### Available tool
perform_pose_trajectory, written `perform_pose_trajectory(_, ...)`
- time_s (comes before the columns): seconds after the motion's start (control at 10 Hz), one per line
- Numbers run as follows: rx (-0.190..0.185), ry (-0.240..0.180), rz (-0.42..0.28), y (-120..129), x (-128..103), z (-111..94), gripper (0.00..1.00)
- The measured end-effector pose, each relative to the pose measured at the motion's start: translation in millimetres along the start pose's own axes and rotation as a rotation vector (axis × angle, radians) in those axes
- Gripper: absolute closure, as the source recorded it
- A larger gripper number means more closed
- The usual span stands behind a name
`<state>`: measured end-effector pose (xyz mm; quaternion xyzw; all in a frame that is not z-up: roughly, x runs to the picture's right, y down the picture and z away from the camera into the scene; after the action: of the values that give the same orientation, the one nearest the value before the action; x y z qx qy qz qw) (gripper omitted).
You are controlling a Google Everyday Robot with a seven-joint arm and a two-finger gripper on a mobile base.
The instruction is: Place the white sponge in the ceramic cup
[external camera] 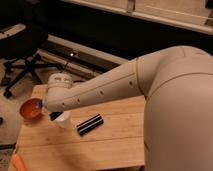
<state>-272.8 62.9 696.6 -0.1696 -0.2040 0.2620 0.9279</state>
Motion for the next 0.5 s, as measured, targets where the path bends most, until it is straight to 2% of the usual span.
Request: perform_pose_trajectory(0.5, 0.015, -0.047, 0.017, -16.9, 10.6, 23.0, 1.00)
